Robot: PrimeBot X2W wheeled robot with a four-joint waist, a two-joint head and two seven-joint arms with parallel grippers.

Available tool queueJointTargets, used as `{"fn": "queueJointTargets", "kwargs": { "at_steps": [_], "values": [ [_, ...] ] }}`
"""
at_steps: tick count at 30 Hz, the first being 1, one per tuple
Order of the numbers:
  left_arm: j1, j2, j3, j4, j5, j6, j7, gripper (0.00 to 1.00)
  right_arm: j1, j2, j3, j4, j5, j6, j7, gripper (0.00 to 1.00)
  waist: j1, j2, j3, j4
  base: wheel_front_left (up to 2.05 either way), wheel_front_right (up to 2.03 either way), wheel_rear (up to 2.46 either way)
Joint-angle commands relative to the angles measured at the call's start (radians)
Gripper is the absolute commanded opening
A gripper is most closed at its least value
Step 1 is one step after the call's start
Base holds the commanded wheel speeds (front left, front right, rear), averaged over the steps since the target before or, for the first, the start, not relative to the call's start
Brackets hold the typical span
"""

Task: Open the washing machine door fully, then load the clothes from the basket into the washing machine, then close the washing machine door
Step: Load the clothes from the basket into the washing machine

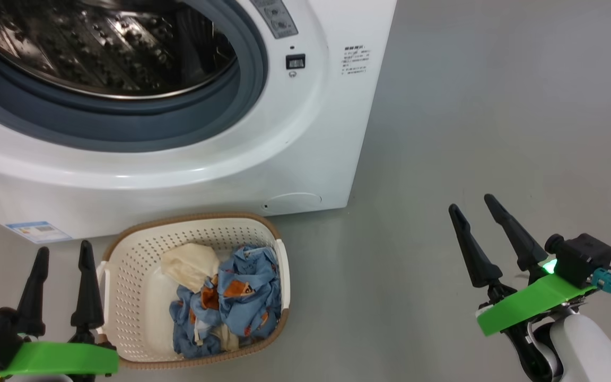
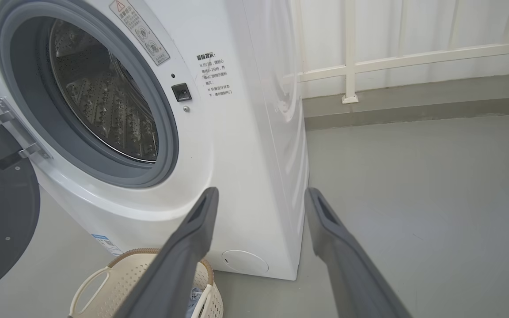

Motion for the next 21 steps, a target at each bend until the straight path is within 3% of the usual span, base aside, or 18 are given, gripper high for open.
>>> {"fn": "queueJointTargets", "kwargs": {
  "at_steps": [1, 21],
  "values": [
    [-0.036, 0.029, 0.029, -0.018, 0.003, -0.008, -0.008, 1.0, -0.021, -0.004, 0.016, -0.03, -0.01, 0.002, -0.012, 1.0, 0.0, 0.0, 0.031, -0.005, 0.0, 0.0, 0.0],
    [-0.183, 0.063, -0.029, 0.083, -0.019, -0.017, -0.008, 1.0, -0.118, 0.015, 0.018, -0.062, -0.016, 0.002, -0.012, 1.0, 0.0, 0.0, 0.279, -0.044, 0.0, 0.0, 0.0]
  ]
}}
